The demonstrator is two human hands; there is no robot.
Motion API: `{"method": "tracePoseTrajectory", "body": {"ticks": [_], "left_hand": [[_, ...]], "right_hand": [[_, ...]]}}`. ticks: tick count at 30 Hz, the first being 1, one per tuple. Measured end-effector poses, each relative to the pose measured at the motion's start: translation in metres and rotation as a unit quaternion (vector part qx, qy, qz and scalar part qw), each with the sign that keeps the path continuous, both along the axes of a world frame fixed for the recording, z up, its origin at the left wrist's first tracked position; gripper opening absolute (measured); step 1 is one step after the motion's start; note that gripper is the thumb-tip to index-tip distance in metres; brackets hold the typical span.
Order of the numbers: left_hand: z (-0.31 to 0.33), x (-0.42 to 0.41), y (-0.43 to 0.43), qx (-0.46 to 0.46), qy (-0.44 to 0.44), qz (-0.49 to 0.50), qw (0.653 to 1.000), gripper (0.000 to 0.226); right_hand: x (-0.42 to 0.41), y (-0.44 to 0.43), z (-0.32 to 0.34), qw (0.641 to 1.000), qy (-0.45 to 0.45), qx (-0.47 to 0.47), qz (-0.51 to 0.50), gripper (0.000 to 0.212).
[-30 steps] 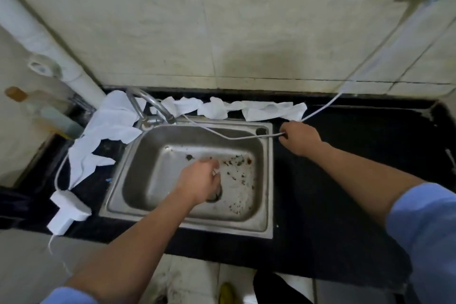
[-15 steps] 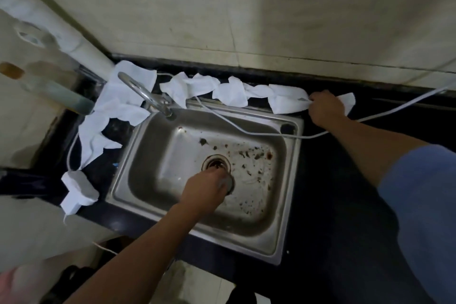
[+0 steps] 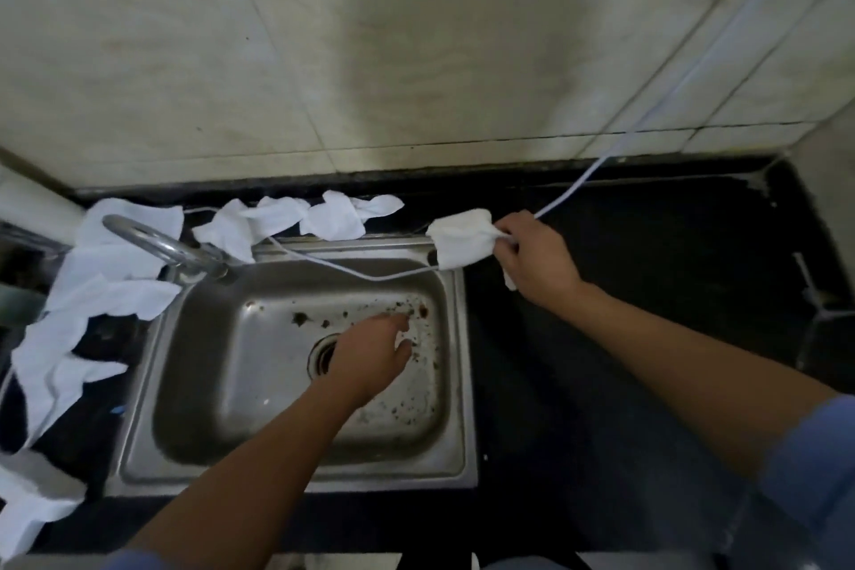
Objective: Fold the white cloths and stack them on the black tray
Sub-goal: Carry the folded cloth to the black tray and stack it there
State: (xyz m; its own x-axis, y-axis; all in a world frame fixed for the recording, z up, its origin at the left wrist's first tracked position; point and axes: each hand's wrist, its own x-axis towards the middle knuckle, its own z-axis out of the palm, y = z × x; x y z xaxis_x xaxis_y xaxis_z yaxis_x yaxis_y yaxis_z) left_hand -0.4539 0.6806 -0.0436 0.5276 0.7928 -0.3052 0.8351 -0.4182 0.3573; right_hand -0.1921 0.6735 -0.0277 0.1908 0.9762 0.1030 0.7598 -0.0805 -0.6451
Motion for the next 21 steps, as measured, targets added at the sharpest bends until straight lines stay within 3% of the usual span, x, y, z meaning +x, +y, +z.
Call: {"method": "tracePoseTrajectory", "body": {"ticks": [10, 14, 17, 21], "left_hand": [[-0.024, 0.026, -0.056, -0.047, -0.002, -0.129, 0.99, 0.022], [-0.032, 0.046, -0.084, -0.062, 0.01, -0.173, 0.983, 0.024], [-0.035, 0.068, -0.094, -0.041, 0.002, -0.19, 0.981, 0.022], [-0.042, 0.105, -0.095, 0.008, -0.031, -0.203, 0.979, 0.028]], "right_hand": [[-0.006, -0.212, -0.059, 0.974, -0.058, -0.203, -0.087, 0.023], [-0.008, -0.253, -0.076, 0.951, -0.062, -0.302, -0.035, 0.04], [0.0, -0.256, -0.069, 0.957, -0.044, -0.286, -0.021, 0.046], [0.026, -0.258, -0.064, 0.979, -0.058, -0.184, -0.068, 0.031]]}}
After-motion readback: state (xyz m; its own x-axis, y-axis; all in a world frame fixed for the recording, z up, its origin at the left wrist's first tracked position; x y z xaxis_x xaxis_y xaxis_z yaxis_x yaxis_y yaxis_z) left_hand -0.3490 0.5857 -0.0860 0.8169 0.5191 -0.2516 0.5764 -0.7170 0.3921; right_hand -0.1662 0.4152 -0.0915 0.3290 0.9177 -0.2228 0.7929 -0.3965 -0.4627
